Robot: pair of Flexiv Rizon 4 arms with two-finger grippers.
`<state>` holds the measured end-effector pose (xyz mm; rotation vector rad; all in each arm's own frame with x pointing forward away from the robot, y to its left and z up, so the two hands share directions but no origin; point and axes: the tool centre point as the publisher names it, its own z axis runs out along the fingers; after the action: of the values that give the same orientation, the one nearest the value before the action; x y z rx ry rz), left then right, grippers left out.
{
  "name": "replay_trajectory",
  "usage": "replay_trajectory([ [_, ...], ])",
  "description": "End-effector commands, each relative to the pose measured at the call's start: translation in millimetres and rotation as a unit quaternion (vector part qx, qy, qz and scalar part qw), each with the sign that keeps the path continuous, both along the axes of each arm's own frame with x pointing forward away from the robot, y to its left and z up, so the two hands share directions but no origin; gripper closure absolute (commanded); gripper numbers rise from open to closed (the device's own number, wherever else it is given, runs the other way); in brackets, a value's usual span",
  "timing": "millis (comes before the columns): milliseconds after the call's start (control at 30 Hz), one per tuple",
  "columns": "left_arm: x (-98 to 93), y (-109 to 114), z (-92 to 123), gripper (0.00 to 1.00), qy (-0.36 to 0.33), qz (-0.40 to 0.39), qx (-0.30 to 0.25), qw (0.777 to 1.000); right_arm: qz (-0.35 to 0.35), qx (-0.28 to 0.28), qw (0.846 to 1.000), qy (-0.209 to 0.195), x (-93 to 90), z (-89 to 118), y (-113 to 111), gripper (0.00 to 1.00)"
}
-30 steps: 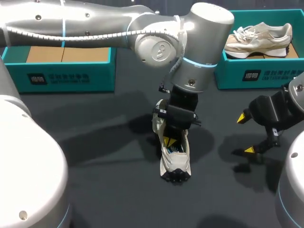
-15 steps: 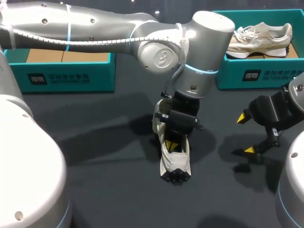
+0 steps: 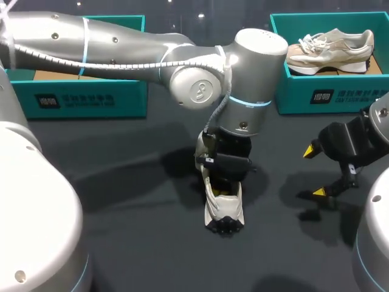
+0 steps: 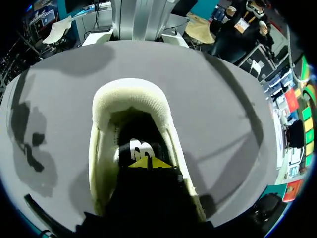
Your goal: Take the shoe out of the shoebox, open the shoe tongue, remove and reinsert the insole, then place the shoe into the shoebox
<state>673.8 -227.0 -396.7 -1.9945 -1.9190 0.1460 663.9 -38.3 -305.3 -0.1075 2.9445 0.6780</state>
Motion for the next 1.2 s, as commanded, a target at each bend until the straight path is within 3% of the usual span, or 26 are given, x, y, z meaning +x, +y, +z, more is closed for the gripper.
replay_trajectory([
  [33, 4.8, -6, -13, 1.0, -0.001, 0.015, -0.003, 1.0, -0.001, -0.001, 1.0, -0.001, -2.2, 1, 0, 0.0],
  [300, 6.1, -2, 29, 1.0, -0.025, 0.038, -0.064, 0.997, -0.001, -0.001, 1.0, -0.001, -2.2, 1, 0, 0.0],
  [433, 2.6, 1, 38, 1.0, -0.044, 0.026, -0.06, 0.997, -0.001, -0.001, 1.0, -0.001, -2.2, 1, 0, 0.0],
  [967, -6.3, -1, -16, 1.0, -0.104, 0.044, 0.006, 0.994, -0.001, -0.001, 1.0, -0.001, -2.2, 1, 0, 0.0],
  [1067, -4.8, -4, -19, 1.0, -0.108, 0.057, 0.003, 0.992, -0.001, -0.001, 1.0, -0.001, -2.2, 1, 0, 0.0],
  [1200, 0.5, -8, -7, 1.0, -0.124, 0.082, -0.023, 0.989, -0.001, -0.001, 1.0, -0.001, -2.2, 1, 0, 0.0],
])
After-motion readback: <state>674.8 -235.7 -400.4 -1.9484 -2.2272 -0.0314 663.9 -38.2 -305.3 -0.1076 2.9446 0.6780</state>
